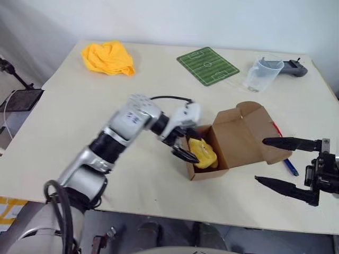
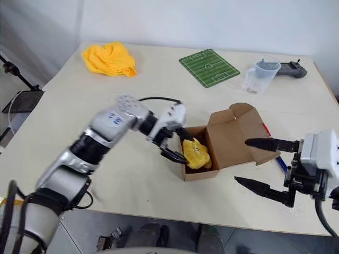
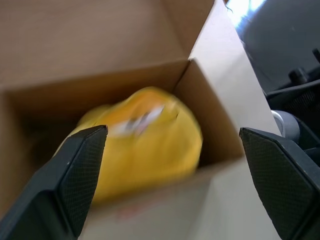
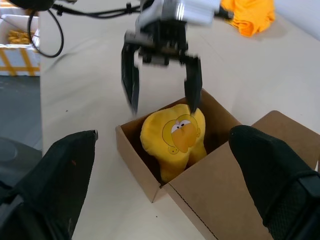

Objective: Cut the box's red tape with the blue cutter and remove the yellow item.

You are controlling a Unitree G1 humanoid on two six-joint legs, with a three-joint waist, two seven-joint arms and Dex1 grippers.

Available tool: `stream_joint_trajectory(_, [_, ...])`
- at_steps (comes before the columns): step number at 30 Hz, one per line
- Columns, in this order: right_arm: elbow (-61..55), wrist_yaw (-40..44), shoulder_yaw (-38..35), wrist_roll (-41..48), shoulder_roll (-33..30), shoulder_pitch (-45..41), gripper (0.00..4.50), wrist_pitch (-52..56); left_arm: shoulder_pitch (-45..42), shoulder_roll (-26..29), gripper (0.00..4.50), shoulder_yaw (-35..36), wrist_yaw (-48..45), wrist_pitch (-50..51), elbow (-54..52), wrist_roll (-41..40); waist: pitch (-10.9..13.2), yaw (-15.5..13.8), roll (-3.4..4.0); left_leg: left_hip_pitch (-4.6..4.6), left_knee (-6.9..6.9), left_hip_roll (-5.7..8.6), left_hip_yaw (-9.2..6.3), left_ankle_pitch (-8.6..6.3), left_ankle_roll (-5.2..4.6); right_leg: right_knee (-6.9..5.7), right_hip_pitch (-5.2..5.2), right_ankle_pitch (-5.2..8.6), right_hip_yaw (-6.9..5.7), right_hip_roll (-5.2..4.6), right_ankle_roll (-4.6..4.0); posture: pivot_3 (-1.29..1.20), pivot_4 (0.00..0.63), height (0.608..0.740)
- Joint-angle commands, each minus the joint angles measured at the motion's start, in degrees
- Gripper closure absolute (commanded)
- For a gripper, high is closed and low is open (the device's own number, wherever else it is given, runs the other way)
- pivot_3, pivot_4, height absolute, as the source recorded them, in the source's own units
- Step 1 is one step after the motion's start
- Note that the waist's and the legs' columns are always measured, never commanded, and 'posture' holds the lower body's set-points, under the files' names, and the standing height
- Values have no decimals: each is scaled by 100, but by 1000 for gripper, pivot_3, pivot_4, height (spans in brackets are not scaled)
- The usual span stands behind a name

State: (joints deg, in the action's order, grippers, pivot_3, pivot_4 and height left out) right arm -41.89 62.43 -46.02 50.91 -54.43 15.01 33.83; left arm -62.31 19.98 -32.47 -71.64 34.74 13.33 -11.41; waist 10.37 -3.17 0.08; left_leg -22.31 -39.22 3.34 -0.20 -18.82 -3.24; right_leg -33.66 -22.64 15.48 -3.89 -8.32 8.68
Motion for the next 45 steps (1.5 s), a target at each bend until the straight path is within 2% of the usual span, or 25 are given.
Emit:
stream_joint_trajectory(1, [-421,-318,-404,232,160,194,17,71,-173,-165,26,-280,204,-762,355,682,0,-1,-1,0,0,0,1,0,1,2,0,0,1,0,1,0,150,740])
stream_joint_trajectory(3, [-512,-388,-451,255,188,293,17,58,-185,-235,26,-296,134,-905,483,800,1,24,-2,2,0,0,2,0,2,2,0,-1,3,-1,1,0,150,740])
stream_joint_trajectory(6, [-675,-473,-584,266,305,590,0,58,-352,-465,597,-375,212,-1465,1123,1164,1,6,-2,4,0,-4,3,1,5,2,-1,-1,3,0,2,0,150,740])
stream_joint_trajectory(14, [-816,-737,-616,136,537,896,0,-162,-602,-892,3070,-138,310,-2333,1960,1502,2,-51,-4,2,0,0,3,1,2,4,0,-3,5,-4,6,0,150,740])
stream_joint_trajectory(19, [-833,-922,-602,193,665,928,0,-241,-655,-1078,4450,575,-112,-1919,1925,831,3,-65,-4,-3,0,0,3,1,2,2,-5,-3,3,-4,6,0,150,740])
stream_joint_trajectory(23, [-785,-1193,-463,403,859,797,0,-335,-674,-1020,4482,1448,-334,-1928,1955,157,2,-50,-4,-4,0,-1,2,2,2,1,-9,-3,2,-3,6,0,150,740])
stream_joint_trajectory(26, [-720,-1368,-208,447,1092,653,0,-511,-630,-970,4482,2536,-495,-1839,1875,-808,4,-6,-6,-3,0,-3,2,4,4,-2,-10,-3,0,-2,6,0,150,740])
stream_joint_trajectory(30, [-645,-1538,314,418,1229,312,0,-672,-452,-397,4482,3334,-514,-2130,2011,-1147,3,102,-5,6,-1,-2,7,4,6,-12,-9,-3,4,-2,6,0,150,740])
stream_joint_trajectory(33, [-497,-1465,682,415,1150,75,0,-694,128,398,4482,3511,-592,-1852,1727,-1098,-1,189,2,14,0,-3,8,8,12,-19,-8,-3,5,2,6,0,150,740])
stream_joint_trajectory(37, [-209,-1356,980,338,1034,-191,0,-729,730,766,4482,3575,-384,-1652,1255,-1131,1,150,-2,17,-2,-3,12,10,10,-24,-7,-3,9,3,6,0,150,740])
stream_joint_trajectory(40, [176,-1268,1365,260,918,-645,0,-729,1239,673,4482,3593,96,-1402,871,-1162,3,88,-9,11,-16,8,-8,10,2,-23,3,-7,14,-3,8,0,150,740])
stream_joint_trajectory(45, [303,-1122,1548,123,857,-791,0,-772,1387,345,4482,3237,287,-1670,807,-925,3,-11,-8,6,-21,11,-20,8,2,-20,4,-8,8,-3,8,0,150,740])
